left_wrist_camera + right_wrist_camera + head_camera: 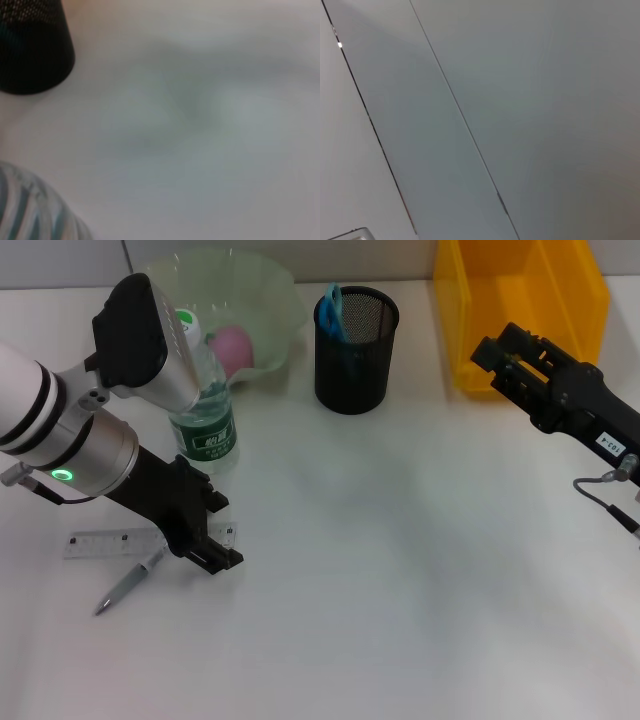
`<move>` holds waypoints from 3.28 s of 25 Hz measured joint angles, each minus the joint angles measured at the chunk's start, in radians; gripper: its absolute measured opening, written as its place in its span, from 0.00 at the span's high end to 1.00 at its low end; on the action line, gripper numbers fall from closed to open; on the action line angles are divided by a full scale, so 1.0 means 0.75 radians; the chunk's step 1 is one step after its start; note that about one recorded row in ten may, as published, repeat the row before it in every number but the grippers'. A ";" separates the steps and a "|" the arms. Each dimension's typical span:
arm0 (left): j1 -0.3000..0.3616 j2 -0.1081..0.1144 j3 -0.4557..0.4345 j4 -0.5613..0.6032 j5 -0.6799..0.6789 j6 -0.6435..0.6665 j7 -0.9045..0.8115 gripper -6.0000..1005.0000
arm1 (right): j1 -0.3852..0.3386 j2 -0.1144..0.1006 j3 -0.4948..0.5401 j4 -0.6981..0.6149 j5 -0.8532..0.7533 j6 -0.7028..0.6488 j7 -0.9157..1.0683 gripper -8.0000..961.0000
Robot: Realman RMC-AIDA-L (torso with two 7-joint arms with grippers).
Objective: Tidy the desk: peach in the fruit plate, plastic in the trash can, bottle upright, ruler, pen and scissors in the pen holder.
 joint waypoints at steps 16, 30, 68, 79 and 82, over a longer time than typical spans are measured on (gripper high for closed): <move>-0.013 -0.001 0.030 -0.026 0.029 -0.024 -0.004 0.22 | 0.009 0.000 0.000 0.002 0.000 0.006 0.010 0.38; -0.021 -0.002 0.041 -0.034 0.036 -0.028 -0.005 0.25 | 0.020 0.000 -0.001 0.002 0.000 0.029 0.011 0.38; -0.047 -0.006 0.103 -0.026 0.096 -0.060 -0.052 0.50 | 0.055 0.000 0.001 0.016 0.000 0.096 0.012 0.38; -0.064 -0.006 0.102 -0.034 0.097 -0.075 -0.054 0.58 | 0.071 -0.002 0.000 0.013 0.004 0.126 0.011 0.38; -0.065 -0.006 0.102 -0.036 0.096 -0.078 -0.055 0.58 | 0.075 -0.002 0.000 0.014 0.004 0.133 0.011 0.38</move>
